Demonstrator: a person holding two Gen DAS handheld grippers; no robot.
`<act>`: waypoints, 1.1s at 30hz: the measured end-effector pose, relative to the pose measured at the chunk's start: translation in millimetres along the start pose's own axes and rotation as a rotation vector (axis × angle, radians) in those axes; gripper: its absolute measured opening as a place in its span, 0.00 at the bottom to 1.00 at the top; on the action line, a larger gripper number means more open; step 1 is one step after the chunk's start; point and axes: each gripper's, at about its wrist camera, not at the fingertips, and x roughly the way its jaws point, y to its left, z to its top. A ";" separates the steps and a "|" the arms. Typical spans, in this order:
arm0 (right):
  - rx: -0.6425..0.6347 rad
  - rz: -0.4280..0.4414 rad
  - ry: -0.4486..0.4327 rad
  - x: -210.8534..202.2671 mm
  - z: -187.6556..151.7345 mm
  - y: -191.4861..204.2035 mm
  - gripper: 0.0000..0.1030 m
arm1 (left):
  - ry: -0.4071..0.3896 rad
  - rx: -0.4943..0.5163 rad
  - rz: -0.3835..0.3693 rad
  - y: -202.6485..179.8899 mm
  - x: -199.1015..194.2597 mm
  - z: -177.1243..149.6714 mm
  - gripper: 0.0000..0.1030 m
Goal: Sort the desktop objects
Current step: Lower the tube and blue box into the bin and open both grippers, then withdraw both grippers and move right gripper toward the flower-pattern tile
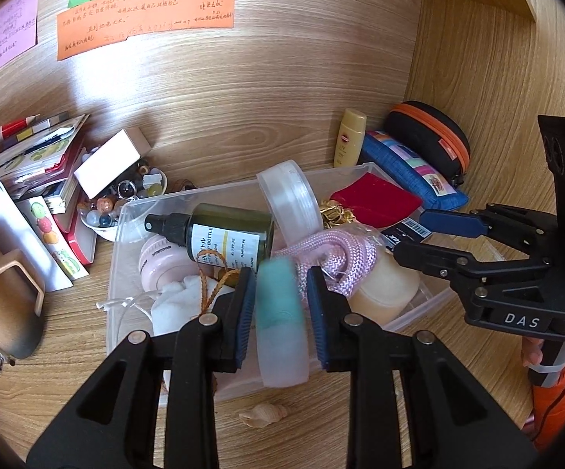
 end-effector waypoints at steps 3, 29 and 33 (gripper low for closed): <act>-0.002 -0.002 -0.010 -3.6 0.6 1.3 0.48 | 0.000 -0.004 -0.003 0.3 -1.8 -0.2 0.27; -0.029 -0.060 -0.064 -45.3 -18.4 33.8 0.77 | -0.105 0.048 0.114 -5.1 -55.9 -23.6 0.71; -0.042 -0.067 -0.061 -48.3 -27.0 44.3 0.77 | -0.103 0.030 0.109 1.6 -61.4 -32.1 0.73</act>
